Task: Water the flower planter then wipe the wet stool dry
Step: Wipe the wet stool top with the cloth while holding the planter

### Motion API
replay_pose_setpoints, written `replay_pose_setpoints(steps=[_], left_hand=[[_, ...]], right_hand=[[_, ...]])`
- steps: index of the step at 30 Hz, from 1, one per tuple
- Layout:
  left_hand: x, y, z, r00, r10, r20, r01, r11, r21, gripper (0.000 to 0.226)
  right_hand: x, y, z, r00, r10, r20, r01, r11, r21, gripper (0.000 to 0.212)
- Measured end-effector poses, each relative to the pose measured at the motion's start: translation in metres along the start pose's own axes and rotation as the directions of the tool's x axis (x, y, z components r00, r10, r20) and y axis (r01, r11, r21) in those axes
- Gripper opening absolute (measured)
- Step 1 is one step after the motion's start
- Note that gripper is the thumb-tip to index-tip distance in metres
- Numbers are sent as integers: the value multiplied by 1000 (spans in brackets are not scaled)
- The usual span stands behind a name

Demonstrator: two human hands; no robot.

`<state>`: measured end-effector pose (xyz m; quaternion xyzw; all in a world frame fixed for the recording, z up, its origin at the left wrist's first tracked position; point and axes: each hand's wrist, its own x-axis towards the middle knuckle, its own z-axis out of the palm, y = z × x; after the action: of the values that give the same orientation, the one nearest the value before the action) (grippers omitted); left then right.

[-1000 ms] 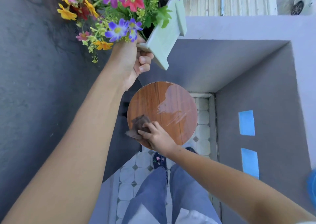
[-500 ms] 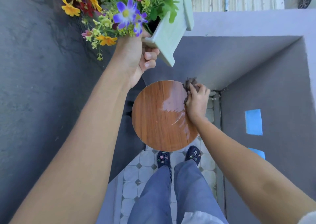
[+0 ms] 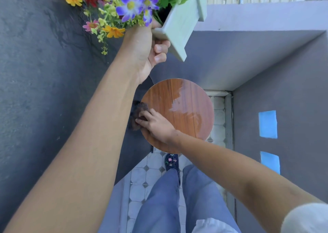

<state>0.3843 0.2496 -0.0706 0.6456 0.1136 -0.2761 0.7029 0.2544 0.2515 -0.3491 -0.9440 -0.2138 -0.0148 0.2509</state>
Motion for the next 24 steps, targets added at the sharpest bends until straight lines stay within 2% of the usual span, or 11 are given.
replay_pose_setpoints(steps=[1,3,4,6,7,8,10,14,17,20,24], left_hand=[[0,-1,0,1000,1,-1,-1,1000,8,26],[1,-2,-1,1000,-3,-7,3,1000,8,26],[1,-3,-1,1000,-7,-11,7,1000,5,25],[0,-4,-2,1000,-15,-15,15,1000,6,24],[-1,-5,-3,1000,-17,-16,17,1000,12,24],[-2,-6,-3,1000,-17,-16,18,1000,17,23],[-4,-8,-3,1000,-21,-16,21,1000,21,23],[-7,-12,-1,999,-19,-31,19,1000,20,17],[-13,-19,2,999,-21,-49,22,999,33,13],[-18,-25,3,998,-36,-42,37,999,31,20],[-22,-29,-1,998,-51,-26,51,999,15,31]], right_hand=[[10,12,-7,999,49,-24,-49,999,-17,43],[22,42,-27,961,252,-113,-257,966,-25,49],[23,60,-36,909,382,-166,-389,921,-9,51],[16,91,-51,747,602,-283,-612,788,62,52],[11,99,-54,677,660,-326,-674,734,85,50],[5,102,-55,645,683,-344,-703,706,85,49],[-2,90,-51,682,660,-316,-683,729,47,49],[-7,29,-25,832,512,-212,-520,854,20,52],[-19,-25,-1,864,486,-128,-476,873,102,46],[-54,-56,18,930,363,-57,-358,930,87,51],[-113,-30,4,960,278,-43,-278,960,23,55]])
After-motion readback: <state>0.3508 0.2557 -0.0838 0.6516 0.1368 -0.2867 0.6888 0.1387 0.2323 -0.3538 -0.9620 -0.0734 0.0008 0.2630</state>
